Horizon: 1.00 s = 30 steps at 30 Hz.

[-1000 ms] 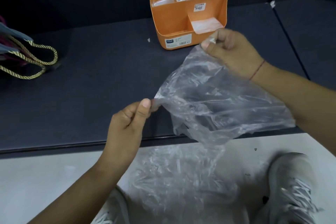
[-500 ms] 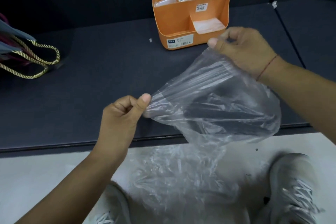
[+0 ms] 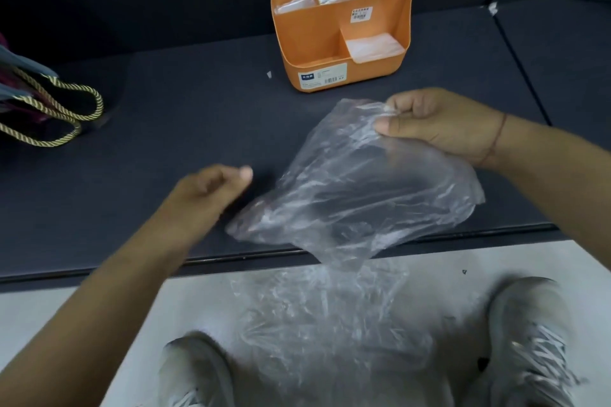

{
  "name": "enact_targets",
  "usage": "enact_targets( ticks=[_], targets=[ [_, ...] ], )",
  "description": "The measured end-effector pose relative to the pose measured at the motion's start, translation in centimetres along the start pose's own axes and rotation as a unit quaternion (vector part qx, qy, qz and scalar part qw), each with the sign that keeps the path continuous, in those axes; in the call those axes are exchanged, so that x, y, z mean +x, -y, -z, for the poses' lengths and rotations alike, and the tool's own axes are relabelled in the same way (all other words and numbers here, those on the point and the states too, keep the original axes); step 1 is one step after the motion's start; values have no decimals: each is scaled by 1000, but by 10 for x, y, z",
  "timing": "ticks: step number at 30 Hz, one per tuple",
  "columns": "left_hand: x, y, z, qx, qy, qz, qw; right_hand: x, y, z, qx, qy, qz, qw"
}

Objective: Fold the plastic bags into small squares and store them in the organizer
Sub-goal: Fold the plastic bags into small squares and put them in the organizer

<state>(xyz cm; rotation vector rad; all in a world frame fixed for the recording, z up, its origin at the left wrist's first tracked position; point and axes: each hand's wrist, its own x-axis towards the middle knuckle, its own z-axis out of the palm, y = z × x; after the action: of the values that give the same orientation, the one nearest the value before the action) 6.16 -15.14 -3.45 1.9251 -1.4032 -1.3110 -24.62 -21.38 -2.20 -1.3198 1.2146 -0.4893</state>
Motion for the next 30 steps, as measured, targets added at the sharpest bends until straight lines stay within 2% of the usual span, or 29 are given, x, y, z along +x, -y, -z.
enact_targets(
  ticks=[1, 3, 5, 7, 9, 12, 14, 16, 19, 24, 28, 30],
  targets=[
    [7, -11, 2, -20, 12, -16, 1000, 2, 6, -4, -19, 13, 10, 1000],
    [21, -35, -2, -56, 92, -27, 994, 8, 17, -16, -56, 45, 22, 997],
    [33, -56, -15, -90, 200, 9, 976, 13, 26, -27, -73, 69, 24, 995],
    [43, -66, -28, -150, 225, 60, 961, 19, 29, -30, -83, 79, 16, 993],
    [51, -62, -33, -210, 160, 93, 960, 21, 24, -22, -94, 71, -1, 993],
    [61, -37, -21, -214, 45, 102, 970, 19, 6, 1, -63, 10, -27, 998],
    [65, -18, -11, -207, -4, 103, 973, 14, -6, 16, 20, -14, -56, 998],
    [65, -5, -6, -209, -36, 101, 972, 6, -16, 26, 102, 6, -80, 992],
    [61, 1, -6, -210, -50, 95, 972, -5, -28, 21, 105, 11, -74, 992],
    [56, 4, -8, -207, -57, 103, 971, 0, -38, -11, 138, -115, -40, 983],
    [56, 4, -9, -215, -61, 103, 969, 13, -35, -25, 301, -144, -57, 941],
    [57, 6, -8, -215, -58, 98, 970, 19, -35, -24, 344, -181, -66, 919]
  ],
)
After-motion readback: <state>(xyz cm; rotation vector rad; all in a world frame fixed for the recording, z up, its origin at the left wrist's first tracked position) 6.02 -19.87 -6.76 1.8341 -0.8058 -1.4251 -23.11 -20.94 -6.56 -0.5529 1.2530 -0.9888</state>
